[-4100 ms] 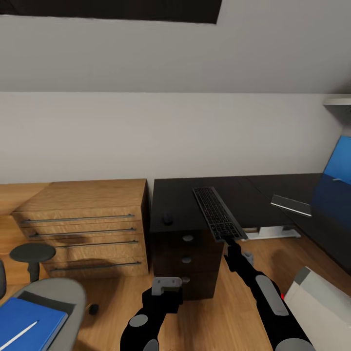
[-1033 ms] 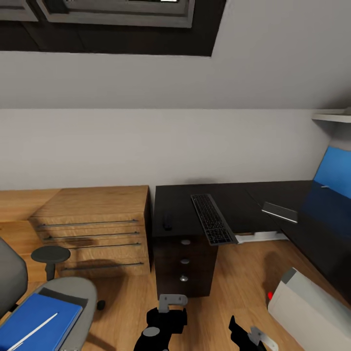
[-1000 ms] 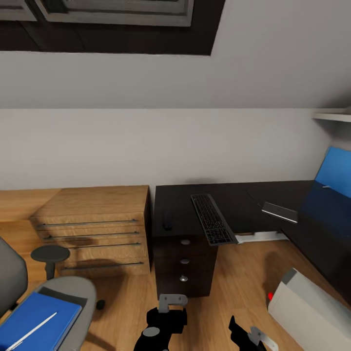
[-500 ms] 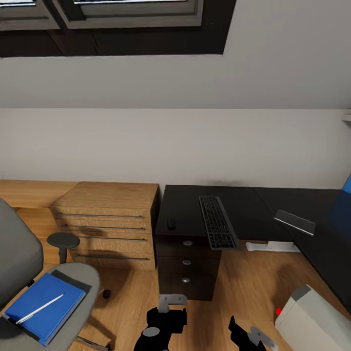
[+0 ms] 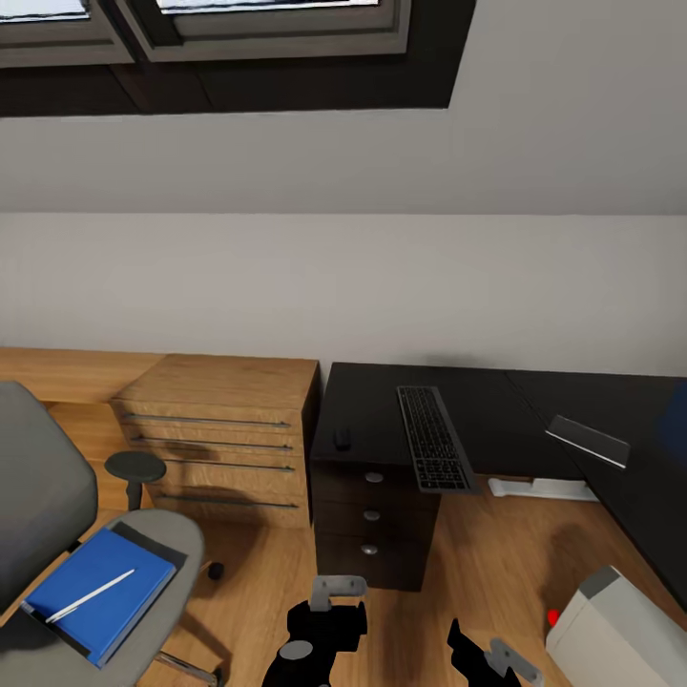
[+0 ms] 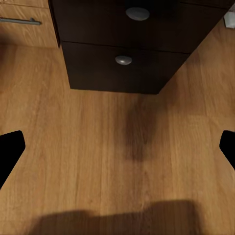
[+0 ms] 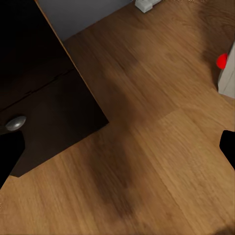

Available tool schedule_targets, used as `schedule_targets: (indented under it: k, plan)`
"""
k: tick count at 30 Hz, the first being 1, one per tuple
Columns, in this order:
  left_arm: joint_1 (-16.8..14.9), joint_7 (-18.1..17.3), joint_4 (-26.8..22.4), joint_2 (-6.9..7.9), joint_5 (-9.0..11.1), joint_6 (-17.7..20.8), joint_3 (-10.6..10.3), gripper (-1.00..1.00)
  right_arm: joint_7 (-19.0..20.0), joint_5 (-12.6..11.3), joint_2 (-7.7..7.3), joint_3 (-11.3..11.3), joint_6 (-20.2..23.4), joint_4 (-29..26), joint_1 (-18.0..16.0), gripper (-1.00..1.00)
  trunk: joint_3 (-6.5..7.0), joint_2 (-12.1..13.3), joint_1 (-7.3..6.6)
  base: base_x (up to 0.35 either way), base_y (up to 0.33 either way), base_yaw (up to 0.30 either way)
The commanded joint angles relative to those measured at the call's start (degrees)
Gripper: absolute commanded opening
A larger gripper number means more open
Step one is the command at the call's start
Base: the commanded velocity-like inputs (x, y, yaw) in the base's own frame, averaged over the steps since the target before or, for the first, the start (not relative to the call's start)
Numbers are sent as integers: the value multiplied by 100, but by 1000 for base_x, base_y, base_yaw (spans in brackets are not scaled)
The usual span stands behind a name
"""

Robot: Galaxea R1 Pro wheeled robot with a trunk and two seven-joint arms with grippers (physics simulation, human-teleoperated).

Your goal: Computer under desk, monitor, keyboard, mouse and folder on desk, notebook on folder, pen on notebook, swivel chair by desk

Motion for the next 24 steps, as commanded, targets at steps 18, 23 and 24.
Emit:
schedule_targets:
  k: [18, 23, 24]
  plan:
    - [-6, 15, 3237, 3, 58, -2204, -2, 100, -28, 57, -24, -54, -23, -6, -3, 100, 318, 720, -396, 0, 0, 0]
    - [-6, 15, 3775, 5, 66, -2851, -2, 100, -25, 61, -32, -54, -23, -2, -3, 100, 407, 920, -506, 0, 0, 0]
    - [-6, 14, 3861, 6, 66, -2943, -2, 100, -24, 62, -34, -52, -25, -2, -3, 100, 425, 960, -528, 0, 0, 0]
